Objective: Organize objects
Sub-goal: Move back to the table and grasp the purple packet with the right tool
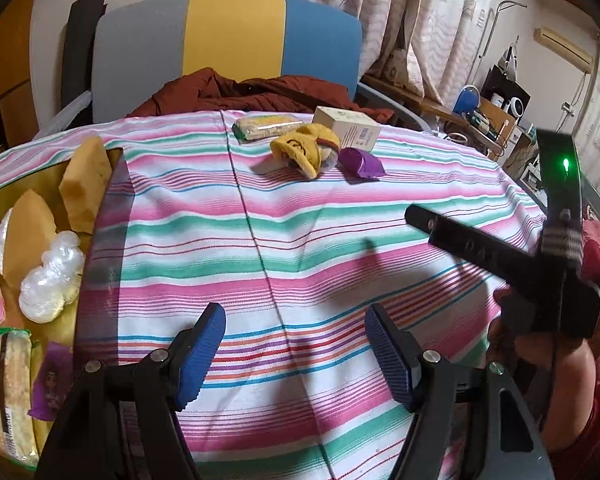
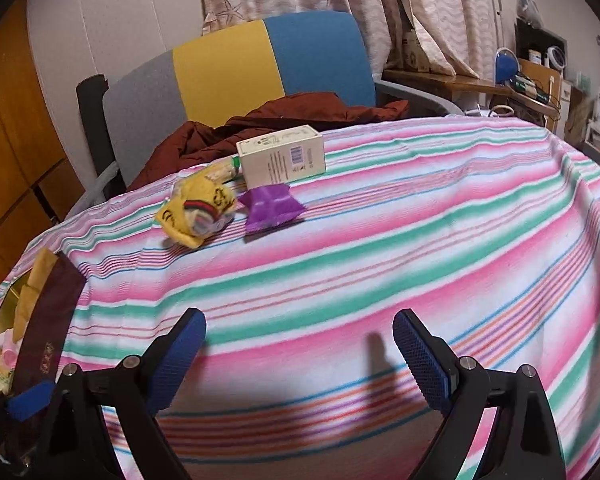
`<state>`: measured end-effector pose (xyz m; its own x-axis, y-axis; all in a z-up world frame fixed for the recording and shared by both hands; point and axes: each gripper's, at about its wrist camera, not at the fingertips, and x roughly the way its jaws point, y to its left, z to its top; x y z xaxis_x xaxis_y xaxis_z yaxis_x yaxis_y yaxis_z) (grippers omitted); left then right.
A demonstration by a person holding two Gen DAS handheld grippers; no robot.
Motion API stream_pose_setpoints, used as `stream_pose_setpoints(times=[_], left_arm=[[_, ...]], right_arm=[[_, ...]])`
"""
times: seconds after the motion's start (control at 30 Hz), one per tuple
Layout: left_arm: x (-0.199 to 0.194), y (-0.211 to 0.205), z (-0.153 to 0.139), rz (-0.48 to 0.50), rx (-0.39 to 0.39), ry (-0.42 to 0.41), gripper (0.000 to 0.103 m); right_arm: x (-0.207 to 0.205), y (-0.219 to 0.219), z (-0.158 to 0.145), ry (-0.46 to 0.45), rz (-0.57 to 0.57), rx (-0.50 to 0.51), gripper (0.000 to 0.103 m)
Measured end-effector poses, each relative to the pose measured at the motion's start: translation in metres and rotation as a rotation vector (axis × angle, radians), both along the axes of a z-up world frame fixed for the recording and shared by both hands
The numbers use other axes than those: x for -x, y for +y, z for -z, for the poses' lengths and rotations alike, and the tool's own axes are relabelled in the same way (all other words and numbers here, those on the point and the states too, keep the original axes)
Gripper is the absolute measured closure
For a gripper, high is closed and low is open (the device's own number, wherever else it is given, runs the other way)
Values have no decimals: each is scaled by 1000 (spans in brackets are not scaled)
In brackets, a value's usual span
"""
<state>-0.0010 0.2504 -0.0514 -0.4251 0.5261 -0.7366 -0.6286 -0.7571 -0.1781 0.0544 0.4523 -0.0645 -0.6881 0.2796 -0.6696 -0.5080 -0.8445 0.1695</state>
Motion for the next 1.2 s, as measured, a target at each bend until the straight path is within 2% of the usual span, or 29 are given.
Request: stream_pose_setpoints(times=[0.27, 0.5, 0.63, 0.73, 0.87, 0.93, 0.97, 1.03, 1.07, 1.2], left_arm=[[2, 9, 4, 6, 8, -1, 30], [4, 9, 3, 6, 11, -5, 30], [8, 6, 2, -5, 16, -8, 30], [10, 6, 2, -12, 20, -14, 30], [10, 7, -1, -9, 24, -5, 30], [12, 9, -1, -7, 27, -6, 30], [14, 10, -1, -8, 27, -10, 30], [18, 12, -1, -12, 25, -16, 30], [20, 14, -1, -13, 23, -17, 30], [28, 24, -5, -11, 29, -1, 30]], right_arm=[[24, 19, -7, 1, -26, -38, 8], [62, 36, -14, 6, -65, -62, 8], [98, 32, -10, -28, -146, -151, 9], [122, 32, -2, -87, -196, -142, 22], [135, 48, -1, -78, -185, -85, 24], [143, 52, 3, -128, -172, -116, 28], [144, 55, 5, -136, -167, -117, 35], [139, 62, 10, -124, -174, -57, 58], [137, 63, 11, -117, -177, -40, 64], [119, 63, 13, -94, -153, -22, 65]])
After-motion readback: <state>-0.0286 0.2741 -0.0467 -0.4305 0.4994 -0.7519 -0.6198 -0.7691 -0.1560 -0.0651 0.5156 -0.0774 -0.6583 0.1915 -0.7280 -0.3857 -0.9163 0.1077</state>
